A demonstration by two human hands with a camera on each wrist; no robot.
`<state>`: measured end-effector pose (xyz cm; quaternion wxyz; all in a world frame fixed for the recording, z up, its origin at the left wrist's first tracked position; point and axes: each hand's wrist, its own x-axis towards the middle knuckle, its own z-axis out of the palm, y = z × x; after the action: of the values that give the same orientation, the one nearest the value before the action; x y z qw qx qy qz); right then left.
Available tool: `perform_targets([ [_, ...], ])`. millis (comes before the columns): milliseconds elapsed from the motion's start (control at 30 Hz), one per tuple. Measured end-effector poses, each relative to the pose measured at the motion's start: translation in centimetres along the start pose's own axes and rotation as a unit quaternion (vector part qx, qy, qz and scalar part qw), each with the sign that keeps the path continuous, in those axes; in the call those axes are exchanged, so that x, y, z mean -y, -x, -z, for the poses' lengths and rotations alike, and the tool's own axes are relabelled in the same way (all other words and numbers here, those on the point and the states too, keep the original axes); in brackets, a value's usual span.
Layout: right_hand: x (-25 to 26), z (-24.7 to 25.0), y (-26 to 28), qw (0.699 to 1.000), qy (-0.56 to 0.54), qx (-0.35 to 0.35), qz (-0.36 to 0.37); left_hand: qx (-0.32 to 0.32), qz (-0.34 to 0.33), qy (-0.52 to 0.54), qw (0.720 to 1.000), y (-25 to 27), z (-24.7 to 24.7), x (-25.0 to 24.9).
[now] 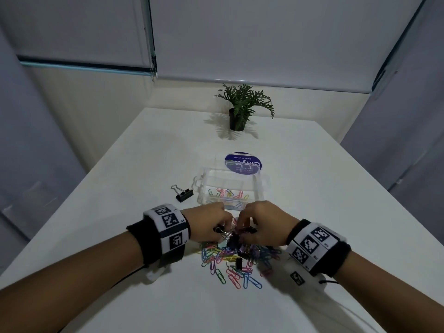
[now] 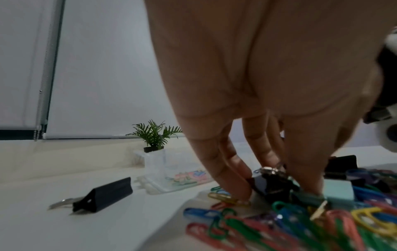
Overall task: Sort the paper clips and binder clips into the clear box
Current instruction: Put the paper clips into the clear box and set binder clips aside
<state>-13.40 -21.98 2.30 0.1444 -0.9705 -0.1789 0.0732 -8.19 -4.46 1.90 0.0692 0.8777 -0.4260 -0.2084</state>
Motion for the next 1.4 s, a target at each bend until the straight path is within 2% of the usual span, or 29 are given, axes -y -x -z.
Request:
perform_targets([
  [200, 0.9, -1.3, 0.4, 0.999, 0.021, 0.002, -0.031, -0.023, 0.014, 0.015, 1.000, 0.3, -0.1, 0.4],
  [533, 1.5, -1.5, 0.6, 1.000, 0.021, -0.008, -0.013, -0.047, 0.036, 0.072, 0.996, 1.5, -0.3, 1.2],
  [700, 1.9, -1.5, 0.5, 1.000, 0.011, -0.002, 0.000, -0.092, 0.022, 0.106, 0.990, 1.8, -0.3, 1.0],
  [800, 1.9, -1.4, 0.7, 1.000, 0.017, 0.006, 0.001, -0.106, 0.013, 0.089, 0.990, 2.3, 0.1, 1.4],
  [967, 2.4, -1.2, 0.5, 1.000, 0.021, 0.009, 0.016, -0.115, 0.038, 0.080, 0.989, 3.7, 1.3, 3.2],
  [1200, 5.2, -2.0, -1.7, 0.998, 0.025, 0.013, 0.059, -0.184, 0.060, 0.131, 0.972, 6.0, 3.0, 5.0],
  [1400, 6.6, -3.5, -3.4, 0.997, 0.025, 0.047, 0.053, -0.147, 0.102, 0.119, 0.977, 7.5, 2.4, 6.5],
])
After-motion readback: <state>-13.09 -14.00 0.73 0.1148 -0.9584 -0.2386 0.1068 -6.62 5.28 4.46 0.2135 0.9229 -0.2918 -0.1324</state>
